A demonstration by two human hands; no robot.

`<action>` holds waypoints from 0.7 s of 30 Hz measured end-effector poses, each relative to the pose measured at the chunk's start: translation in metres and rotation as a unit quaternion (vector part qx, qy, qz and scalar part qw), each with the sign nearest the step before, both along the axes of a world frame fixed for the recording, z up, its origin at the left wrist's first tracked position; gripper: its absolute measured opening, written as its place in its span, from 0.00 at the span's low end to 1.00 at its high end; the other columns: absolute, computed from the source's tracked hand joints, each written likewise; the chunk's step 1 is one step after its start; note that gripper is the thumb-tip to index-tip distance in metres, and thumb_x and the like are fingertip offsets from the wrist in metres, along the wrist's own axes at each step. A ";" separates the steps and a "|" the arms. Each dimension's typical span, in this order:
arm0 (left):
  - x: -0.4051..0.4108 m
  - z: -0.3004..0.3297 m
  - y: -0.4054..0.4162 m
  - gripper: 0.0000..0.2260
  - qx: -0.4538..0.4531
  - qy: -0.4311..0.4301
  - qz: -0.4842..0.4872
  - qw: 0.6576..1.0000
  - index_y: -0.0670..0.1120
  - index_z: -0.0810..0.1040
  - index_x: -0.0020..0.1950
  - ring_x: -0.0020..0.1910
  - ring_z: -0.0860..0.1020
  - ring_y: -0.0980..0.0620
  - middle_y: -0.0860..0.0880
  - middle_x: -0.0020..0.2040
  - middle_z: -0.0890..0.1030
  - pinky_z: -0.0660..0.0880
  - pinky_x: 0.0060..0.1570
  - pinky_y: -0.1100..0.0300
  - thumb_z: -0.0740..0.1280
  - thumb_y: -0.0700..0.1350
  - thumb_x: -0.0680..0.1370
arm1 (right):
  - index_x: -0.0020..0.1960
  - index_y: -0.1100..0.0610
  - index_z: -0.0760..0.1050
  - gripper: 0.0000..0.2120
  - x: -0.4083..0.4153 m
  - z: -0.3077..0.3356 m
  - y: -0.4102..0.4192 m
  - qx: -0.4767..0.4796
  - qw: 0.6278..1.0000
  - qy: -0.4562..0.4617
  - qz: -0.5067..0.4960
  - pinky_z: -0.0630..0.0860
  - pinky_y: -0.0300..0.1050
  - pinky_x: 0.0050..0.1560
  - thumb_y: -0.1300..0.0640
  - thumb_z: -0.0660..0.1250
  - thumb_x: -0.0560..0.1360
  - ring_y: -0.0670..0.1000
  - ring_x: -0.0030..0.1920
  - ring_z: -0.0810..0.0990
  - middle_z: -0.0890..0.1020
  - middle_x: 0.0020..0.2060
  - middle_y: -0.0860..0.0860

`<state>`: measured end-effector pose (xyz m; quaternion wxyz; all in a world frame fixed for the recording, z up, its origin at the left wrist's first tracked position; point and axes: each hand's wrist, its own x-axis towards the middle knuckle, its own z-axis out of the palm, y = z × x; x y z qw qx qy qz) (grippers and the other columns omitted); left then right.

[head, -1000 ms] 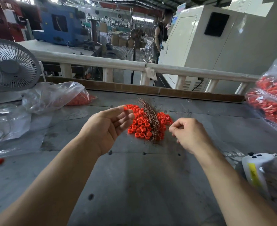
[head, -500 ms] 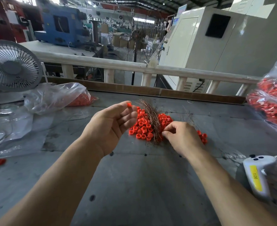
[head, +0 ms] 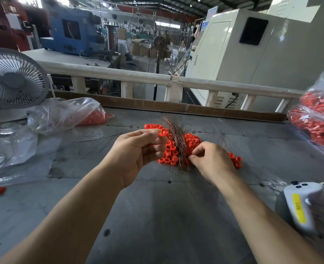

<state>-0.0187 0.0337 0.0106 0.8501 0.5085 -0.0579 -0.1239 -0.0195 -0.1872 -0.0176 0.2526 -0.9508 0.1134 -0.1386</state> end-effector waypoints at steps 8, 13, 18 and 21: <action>-0.010 -0.004 -0.016 0.07 0.092 -0.067 0.031 0.993 0.36 0.81 0.57 0.38 0.83 0.47 0.40 0.45 0.86 0.83 0.42 0.55 0.68 0.36 0.81 | 0.42 0.50 0.78 0.08 -0.006 0.015 0.010 0.198 0.962 -0.167 0.087 0.79 0.47 0.38 0.57 0.76 0.75 0.49 0.36 0.82 0.84 0.34 0.48; -0.013 -0.006 -0.021 0.06 0.107 -0.123 0.039 0.986 0.40 0.83 0.56 0.40 0.84 0.46 0.38 0.47 0.86 0.84 0.45 0.51 0.69 0.38 0.80 | 0.45 0.45 0.81 0.09 -0.020 0.027 0.028 0.263 0.918 -0.219 0.201 0.83 0.47 0.42 0.59 0.77 0.75 0.46 0.39 0.84 0.86 0.38 0.46; -0.012 -0.008 -0.021 0.05 0.112 -0.162 0.052 0.979 0.41 0.83 0.54 0.40 0.85 0.46 0.42 0.44 0.87 0.82 0.41 0.56 0.70 0.38 0.80 | 0.48 0.45 0.83 0.11 -0.026 0.032 0.034 0.280 0.911 -0.213 0.216 0.85 0.45 0.49 0.62 0.74 0.77 0.45 0.44 0.87 0.88 0.42 0.43; -0.012 -0.009 -0.022 0.05 0.102 -0.174 0.057 0.978 0.41 0.83 0.54 0.40 0.85 0.45 0.41 0.44 0.87 0.82 0.40 0.57 0.70 0.37 0.80 | 0.48 0.45 0.83 0.10 -0.028 0.034 0.033 0.268 0.913 -0.223 0.213 0.84 0.40 0.47 0.61 0.74 0.77 0.44 0.44 0.87 0.88 0.42 0.41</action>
